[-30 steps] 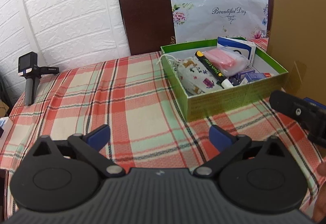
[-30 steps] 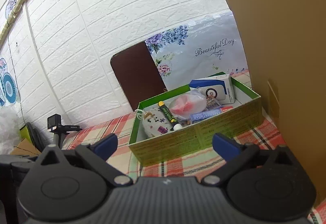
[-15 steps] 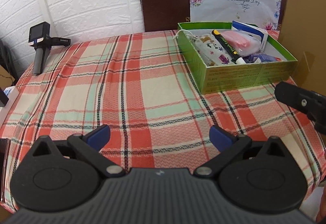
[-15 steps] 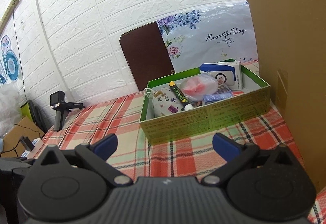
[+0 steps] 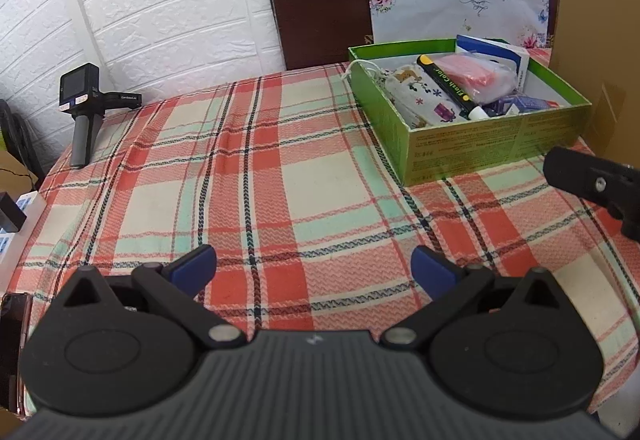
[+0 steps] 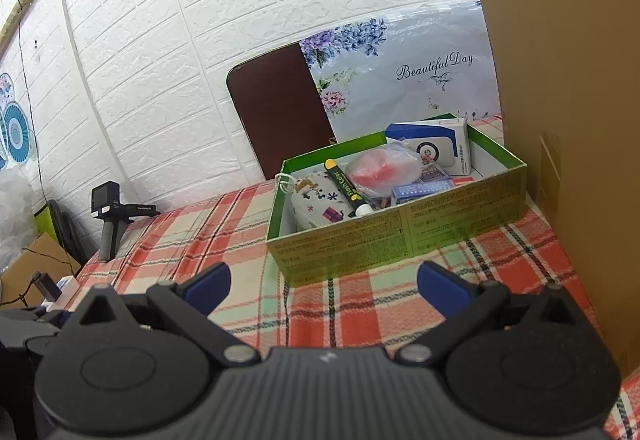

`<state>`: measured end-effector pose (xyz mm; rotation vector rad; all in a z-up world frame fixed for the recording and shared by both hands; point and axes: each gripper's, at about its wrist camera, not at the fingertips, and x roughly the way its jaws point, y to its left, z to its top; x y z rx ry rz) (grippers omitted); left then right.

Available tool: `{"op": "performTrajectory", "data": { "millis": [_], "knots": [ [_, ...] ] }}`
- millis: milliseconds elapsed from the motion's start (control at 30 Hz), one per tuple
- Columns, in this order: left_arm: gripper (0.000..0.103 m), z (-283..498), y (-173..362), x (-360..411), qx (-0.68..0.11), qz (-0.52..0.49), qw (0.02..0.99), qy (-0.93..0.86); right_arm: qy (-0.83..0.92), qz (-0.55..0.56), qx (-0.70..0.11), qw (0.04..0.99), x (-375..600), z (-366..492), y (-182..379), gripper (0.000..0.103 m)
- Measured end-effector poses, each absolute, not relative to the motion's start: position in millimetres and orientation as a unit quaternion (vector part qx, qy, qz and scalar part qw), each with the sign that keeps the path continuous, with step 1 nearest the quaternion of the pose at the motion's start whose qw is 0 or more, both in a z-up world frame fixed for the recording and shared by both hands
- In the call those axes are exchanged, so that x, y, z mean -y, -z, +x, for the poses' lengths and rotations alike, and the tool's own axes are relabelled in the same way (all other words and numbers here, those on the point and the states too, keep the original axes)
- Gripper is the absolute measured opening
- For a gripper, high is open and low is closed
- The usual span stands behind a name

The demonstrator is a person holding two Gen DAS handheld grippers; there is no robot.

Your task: Organize objects

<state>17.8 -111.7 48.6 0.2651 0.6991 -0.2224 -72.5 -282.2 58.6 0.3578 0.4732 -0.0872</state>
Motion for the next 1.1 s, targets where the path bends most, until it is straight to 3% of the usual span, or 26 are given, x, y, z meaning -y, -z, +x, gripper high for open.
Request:
{"op": "performTrajectory", "data": {
  "millis": [1100],
  "knots": [
    [0.103,28,-30,128,-0.381,0.144,0.906,0.11,0.062,0.206,-0.255,0.943,296,-59,-37,0.103]
  ]
}}
